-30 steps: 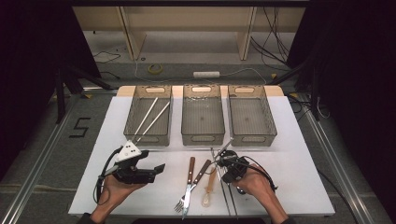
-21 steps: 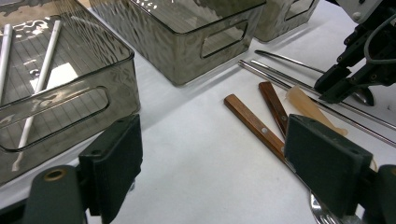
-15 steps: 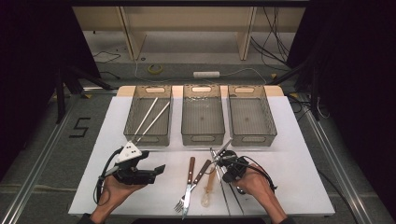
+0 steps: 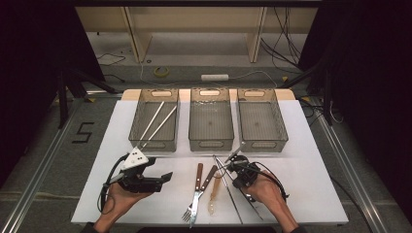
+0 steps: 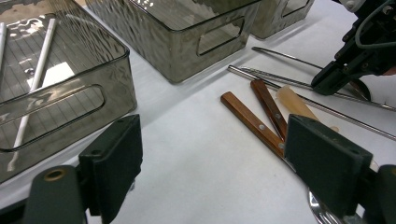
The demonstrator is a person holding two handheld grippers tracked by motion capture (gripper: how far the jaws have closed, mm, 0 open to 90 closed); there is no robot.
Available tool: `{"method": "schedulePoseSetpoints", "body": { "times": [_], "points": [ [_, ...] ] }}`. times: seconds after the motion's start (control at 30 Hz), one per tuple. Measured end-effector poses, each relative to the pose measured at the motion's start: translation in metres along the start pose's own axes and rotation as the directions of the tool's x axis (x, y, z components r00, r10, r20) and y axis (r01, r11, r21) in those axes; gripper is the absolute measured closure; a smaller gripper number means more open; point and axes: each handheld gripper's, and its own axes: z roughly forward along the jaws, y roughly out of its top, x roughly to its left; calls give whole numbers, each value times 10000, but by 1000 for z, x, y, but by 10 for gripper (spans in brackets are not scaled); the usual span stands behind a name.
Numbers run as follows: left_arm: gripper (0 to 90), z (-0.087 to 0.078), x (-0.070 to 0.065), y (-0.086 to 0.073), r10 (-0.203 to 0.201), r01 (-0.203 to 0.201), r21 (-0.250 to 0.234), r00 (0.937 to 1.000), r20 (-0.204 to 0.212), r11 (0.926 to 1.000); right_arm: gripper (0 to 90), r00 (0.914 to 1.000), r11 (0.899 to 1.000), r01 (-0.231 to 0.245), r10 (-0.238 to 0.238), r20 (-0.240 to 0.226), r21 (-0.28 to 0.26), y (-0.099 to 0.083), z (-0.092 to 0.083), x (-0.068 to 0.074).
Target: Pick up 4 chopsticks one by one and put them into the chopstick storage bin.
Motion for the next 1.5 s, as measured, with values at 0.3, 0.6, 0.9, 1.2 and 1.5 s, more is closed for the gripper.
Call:
{"method": "schedulePoseSetpoints", "body": {
  "times": [0.3, 0.6, 0.9, 1.2, 1.5],
  "points": [
    [189, 0, -1, 0, -15, 15, 12, 10000, 50, 10000, 852, 9996, 9994, -286, 285, -53, -185, -2, 0, -2],
    [189, 0, -1, 0, 35, -35, 62, 10000, 73, 10000, 859, 9992, 9984, -394, 392, -46, -398, -4, 0, -2],
    [189, 1, -1, 0, -1, 1, 45, 10000, 78, 10000, 861, 9992, 9976, -400, 397, -56, -571, -5, -1, -3],
    [189, 1, -1, 0, -20, 20, 55, 10000, 86, 10000, 863, 9994, 9947, -236, 209, -283, -1003, -4, -6, -2],
    [189, 2, -1, 0, -59, 58, 93, 9999, 133, 9999, 864, 9958, 9870, 97, -240, -878, -1607, -3, -15, 5]
  ]
}}
